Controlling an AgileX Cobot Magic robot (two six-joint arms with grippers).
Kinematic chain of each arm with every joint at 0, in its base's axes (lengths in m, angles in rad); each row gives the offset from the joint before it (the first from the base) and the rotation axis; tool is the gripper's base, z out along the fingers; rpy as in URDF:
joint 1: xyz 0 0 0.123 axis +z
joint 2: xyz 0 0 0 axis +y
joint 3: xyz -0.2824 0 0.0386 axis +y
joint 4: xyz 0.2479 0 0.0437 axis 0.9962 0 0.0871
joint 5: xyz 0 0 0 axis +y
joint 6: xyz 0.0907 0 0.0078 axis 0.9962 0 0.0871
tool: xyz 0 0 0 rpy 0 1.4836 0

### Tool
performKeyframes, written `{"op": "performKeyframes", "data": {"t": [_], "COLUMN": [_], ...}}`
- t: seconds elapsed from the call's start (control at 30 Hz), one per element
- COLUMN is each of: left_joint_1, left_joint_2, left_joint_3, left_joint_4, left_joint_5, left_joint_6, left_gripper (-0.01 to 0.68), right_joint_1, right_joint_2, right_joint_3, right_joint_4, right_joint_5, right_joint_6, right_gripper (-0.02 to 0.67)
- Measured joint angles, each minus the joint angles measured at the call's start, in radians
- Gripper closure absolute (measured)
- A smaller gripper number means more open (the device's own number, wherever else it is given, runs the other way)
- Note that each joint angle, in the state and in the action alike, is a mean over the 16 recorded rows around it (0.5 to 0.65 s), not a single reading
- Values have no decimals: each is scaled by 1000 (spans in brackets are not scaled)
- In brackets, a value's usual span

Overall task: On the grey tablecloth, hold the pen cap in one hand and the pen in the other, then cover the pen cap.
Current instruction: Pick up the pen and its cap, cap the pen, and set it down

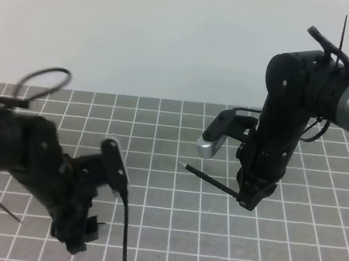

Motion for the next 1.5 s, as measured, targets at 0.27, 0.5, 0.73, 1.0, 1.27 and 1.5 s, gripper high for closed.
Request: {"op": "performKeyframes", "data": {"t": [0.27, 0.5, 0.73, 1.0, 1.27, 1.5], "left_joint_1": [-56, -58, -58, -58, -58, -58], "left_joint_2": [59, 99, 118, 93, 31, -48], "left_joint_3": [0, 0, 0, -8, -39, -74], "left_joint_4": [129, 144, 148, 166, 194, 272], "left_joint_5": [-82, -115, -118, -90, -29, 60], "left_joint_6": [-20, -23, -33, -47, -51, -48], "left_gripper": [272, 313, 418, 575, 641, 631], "right_joint_1": [0, 0, 0, 0, 0, 0], "right_joint_2": [0, -2, -3, -2, -6, -47], "right_joint_3": [0, 0, 0, 0, 0, 0], "right_joint_4": [0, 2, 2, 8, 34, 80], "right_joint_5": [0, 6, 6, 0, 6, 6], "right_joint_6": [1, 4, 14, 24, 42, 69], "right_gripper": [652, 652, 652, 652, 652, 652]}}
